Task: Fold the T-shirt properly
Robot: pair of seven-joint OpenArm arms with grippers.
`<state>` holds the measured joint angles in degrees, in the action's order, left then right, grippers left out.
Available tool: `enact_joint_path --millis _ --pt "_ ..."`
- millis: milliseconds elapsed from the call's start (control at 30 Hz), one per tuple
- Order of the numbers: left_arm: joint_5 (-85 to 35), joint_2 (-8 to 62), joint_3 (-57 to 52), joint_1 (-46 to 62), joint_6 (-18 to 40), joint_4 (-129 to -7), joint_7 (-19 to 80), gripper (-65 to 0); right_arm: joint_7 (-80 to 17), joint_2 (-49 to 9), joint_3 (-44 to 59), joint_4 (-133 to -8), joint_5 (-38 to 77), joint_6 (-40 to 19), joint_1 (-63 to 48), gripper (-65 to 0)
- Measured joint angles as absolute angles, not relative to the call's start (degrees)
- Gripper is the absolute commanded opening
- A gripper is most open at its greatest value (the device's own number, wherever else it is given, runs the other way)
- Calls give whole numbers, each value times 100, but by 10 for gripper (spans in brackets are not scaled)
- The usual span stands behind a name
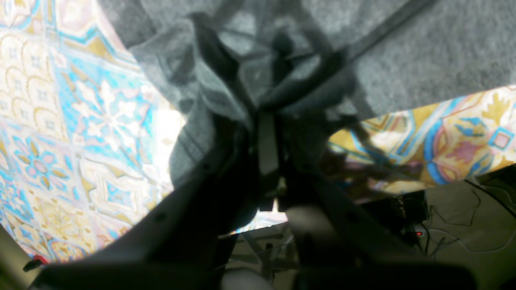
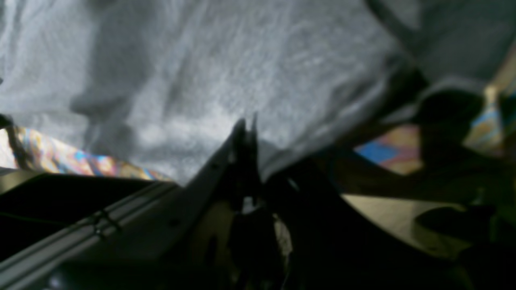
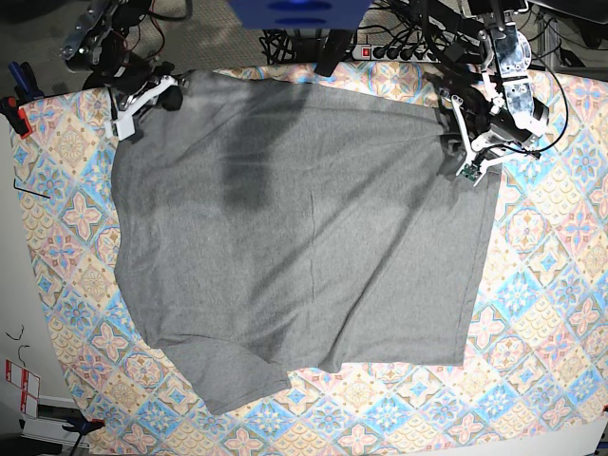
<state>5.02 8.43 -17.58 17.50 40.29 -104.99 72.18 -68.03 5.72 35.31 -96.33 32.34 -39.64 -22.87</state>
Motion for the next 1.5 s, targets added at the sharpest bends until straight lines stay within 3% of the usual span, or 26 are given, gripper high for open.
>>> enact_joint_path --millis 200,600,1233,1500 --pt "515 843 -1758 1750 4029 -10499 7220 -624 -6834 663 3667 -10499 3295 -3986 -2335 -641" --pt "499 843 -1758 1712 4029 -10499 7220 -624 -7148 683 3481 -10536 3301 -3986 -2034 -639" --pt "497 843 -1758 1776 4029 -10499 7223 -625 -6667 646 3070 -9288 3109 -3983 -2095 -643" --pt "497 945 -1758 1778 4029 -10499 7220 -625 -6925 631 3109 -10556 2740 -3983 -2075 -643"
